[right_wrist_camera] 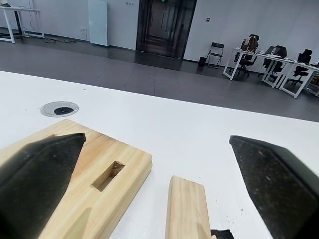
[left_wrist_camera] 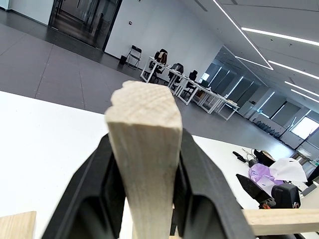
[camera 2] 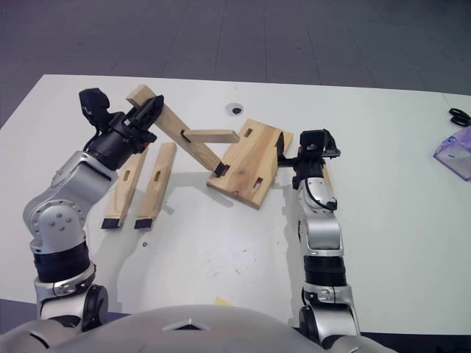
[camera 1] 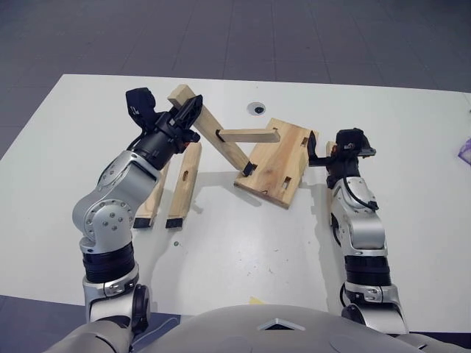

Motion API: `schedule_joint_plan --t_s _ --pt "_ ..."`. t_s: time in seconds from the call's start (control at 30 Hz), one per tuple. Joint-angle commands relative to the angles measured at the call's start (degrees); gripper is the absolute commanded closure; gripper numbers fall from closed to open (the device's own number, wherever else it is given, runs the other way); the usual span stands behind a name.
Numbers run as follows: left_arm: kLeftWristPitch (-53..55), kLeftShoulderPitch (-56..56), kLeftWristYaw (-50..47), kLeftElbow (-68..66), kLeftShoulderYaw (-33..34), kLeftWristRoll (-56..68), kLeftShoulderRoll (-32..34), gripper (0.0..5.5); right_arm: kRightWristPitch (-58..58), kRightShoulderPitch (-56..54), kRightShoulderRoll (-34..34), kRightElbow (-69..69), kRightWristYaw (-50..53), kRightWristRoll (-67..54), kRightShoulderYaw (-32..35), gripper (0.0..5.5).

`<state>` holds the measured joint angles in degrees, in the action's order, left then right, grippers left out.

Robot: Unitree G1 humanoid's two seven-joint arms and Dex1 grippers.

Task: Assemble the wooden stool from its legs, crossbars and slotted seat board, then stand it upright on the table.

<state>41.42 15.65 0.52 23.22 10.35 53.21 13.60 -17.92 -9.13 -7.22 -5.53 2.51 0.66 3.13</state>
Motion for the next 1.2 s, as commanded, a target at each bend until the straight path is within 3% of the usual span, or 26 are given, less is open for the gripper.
schedule_joint_plan --t_s 0.03,0.37,0.67,0.83,0.97,1.2 --pt "1.7 1.4 -1.1 -1.2 -0.9 -1.0 -0.5 4.46 0.1 0.0 -0.1 0.6 0.4 0.6 0.7 0.1" --pt "1.9 0.0 2.1 -2.2 -4.6 -6.0 1.3 4.46 -0.3 0.5 0.1 0.5 1.2 0.7 2.1 0.1" --pt "0.3 -1.1 7.7 -1.1 -11.0 -16.7 9.4 4.46 0.3 -1.0 -0.3 1.3 2.0 0.9 2.9 0.1" --pt "-0.6 0.7 11.6 -1.8 -14.5 -18.3 9.9 4.45 0.6 -1.0 -0.7 1.7 1.9 0.8 3.5 0.1" --pt "-0.5 1.8 18.8 -3.1 -21.3 -20.9 12.4 4.45 0.8 -2.1 -0.9 2.4 2.3 0.7 4.2 0.1" --pt "3.7 6.9 24.8 -9.4 -23.5 -20.4 14.3 4.45 0.7 -2.8 0.2 2.7 2.6 -0.2 4.8 0.1"
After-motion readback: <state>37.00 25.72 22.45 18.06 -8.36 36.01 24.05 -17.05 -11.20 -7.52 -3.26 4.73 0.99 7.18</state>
